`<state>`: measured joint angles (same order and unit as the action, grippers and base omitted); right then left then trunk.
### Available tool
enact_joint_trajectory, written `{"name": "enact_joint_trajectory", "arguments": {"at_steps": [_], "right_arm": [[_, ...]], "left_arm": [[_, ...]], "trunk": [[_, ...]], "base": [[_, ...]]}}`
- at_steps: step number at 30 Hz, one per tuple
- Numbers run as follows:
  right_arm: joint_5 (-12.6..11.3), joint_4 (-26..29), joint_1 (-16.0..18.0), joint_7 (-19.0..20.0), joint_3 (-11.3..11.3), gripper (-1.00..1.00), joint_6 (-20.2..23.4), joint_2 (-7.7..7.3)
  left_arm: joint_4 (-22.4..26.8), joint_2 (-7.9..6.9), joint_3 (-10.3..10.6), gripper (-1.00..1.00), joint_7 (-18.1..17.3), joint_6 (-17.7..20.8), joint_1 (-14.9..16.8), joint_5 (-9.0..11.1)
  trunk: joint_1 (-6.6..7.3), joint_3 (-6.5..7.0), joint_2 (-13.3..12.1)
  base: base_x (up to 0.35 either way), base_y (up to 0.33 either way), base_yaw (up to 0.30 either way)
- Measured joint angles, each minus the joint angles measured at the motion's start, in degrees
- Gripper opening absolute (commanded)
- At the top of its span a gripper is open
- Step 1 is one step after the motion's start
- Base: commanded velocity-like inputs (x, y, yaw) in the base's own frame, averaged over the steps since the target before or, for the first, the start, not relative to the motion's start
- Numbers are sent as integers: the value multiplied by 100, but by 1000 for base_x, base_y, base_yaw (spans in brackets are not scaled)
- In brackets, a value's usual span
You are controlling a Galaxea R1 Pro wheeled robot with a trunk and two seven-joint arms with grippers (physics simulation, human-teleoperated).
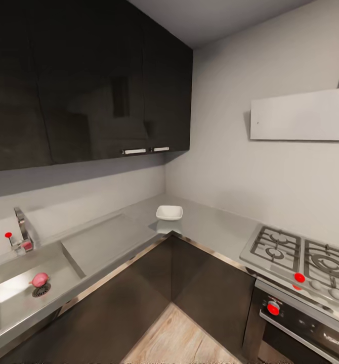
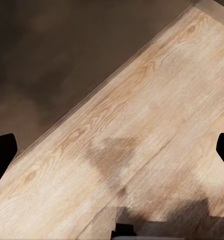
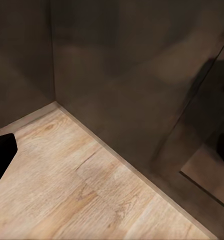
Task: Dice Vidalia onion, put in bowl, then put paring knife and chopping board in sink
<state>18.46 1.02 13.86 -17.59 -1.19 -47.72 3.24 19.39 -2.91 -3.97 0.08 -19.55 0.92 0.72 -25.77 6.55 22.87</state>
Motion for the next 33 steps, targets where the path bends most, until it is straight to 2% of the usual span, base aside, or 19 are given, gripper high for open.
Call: {"name": "enact_joint_trajectory", "arguments": {"at_steps": [3,6,8,9,10,13,14,18,23,28,30,33], "right_arm": [[0,0,2,0,0,100,2,0],[0,0,1,0,0,100,3,0],[0,0,0,0,0,100,3,0],[0,0,0,0,0,100,3,0],[0,0,0,-1,0,100,3,0],[0,0,0,0,1,100,3,0],[0,0,0,0,0,100,4,0],[0,0,0,-3,0,100,10,0],[0,0,1,-8,0,100,12,0],[0,0,0,-11,0,100,12,0],[0,0,0,-10,0,100,20,0],[0,1,0,-9,0,100,57,0]], "left_arm": [[-9,49,5,100,0,20,-1,-5],[162,262,7,100,28,74,2,-18],[461,423,27,100,140,264,3,-30],[682,506,28,100,224,488,3,-38],[1280,627,33,100,371,1196,10,-51],[2602,714,141,100,462,2516,8,-57],[2989,725,228,100,473,2820,6,-57],[4126,745,550,100,471,3629,5,-62],[5656,748,782,100,449,4871,4,-58],[6642,762,941,100,440,5564,18,-61],[6860,867,969,100,437,5771,152,-59],[6921,974,989,100,434,5953,390,-61]], "trunk": [[0,-14,0],[0,-18,1],[0,-19,1],[0,-19,1],[0,-18,0],[0,-18,0],[0,-19,1],[0,-19,1],[1,-19,1],[1,-20,1],[0,-19,0],[0,-19,0]], "base": [[0,0,0],[0,0,0],[0,0,0],[0,0,0],[0,0,0],[0,0,0],[0,0,0],[0,0,0],[0,0,0],[0,0,0],[0,0,0],[0,0,0]]}}
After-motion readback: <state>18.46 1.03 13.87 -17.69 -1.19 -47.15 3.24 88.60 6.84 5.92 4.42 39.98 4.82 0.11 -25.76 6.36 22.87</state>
